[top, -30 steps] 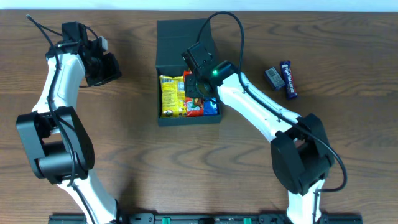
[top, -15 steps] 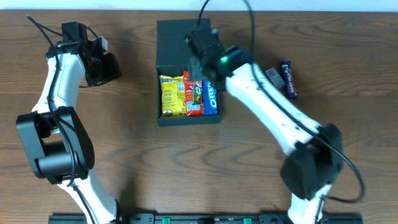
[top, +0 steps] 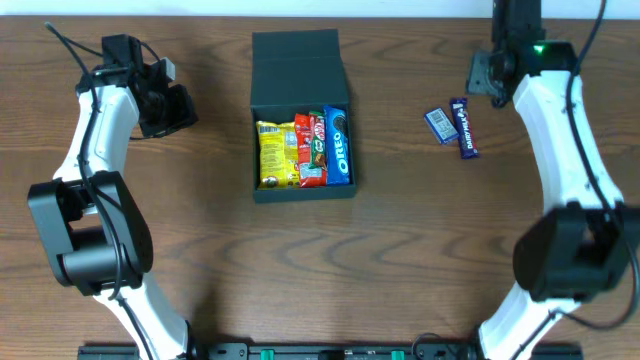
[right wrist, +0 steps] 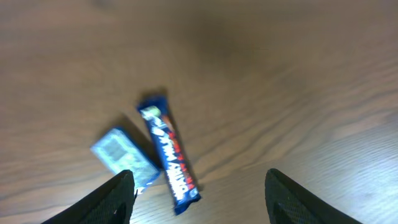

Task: Pack container
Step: 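Move the right gripper back right and grasp the blue Dairy Milk bar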

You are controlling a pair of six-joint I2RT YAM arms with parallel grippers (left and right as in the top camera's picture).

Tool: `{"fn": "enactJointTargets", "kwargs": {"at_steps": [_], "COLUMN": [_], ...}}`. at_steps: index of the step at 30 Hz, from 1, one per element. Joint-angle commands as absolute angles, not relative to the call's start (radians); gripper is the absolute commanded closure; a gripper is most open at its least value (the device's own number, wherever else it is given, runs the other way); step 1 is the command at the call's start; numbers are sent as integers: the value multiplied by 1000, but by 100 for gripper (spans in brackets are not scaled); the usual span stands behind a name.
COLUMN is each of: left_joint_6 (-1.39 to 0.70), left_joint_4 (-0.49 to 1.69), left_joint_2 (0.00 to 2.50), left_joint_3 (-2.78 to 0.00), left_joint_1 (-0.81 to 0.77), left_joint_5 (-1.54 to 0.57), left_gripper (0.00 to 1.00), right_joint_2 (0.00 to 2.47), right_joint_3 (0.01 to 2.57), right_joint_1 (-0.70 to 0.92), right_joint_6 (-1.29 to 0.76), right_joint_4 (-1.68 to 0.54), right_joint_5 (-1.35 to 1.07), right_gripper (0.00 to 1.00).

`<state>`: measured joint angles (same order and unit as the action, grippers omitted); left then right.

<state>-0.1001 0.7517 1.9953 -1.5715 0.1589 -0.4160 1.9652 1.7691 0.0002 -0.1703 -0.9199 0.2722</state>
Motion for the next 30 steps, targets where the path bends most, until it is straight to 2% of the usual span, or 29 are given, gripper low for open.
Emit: {"fn": "enactJointTargets", "kwargs": {"at_steps": [1,10,26,30], "left_joint_6": [-83,-86,-85,39], "left_joint_4": [751,752,751,752], "left_joint_2": [1968,1968,1968,1968], "left_joint_3": [-1596,-1596,-1596,-1596], "left_joint_1": [138,95,77,77], "left_joint_5": [-419,-419,-420,-539], "left_gripper": [84,84,84,85], "right_joint_2": [2053,2188,2284,2292], "right_joint_3": [1752,1752,1752,1752], "right_joint_1": [-22,-39,-57,-67], "right_joint_6": [-132,-64,-27,-16], "right_joint_4": [-900,-832,-843,-845], "right_joint_5": [216,144,96,74], "right_gripper": [33,39,47,48]}}
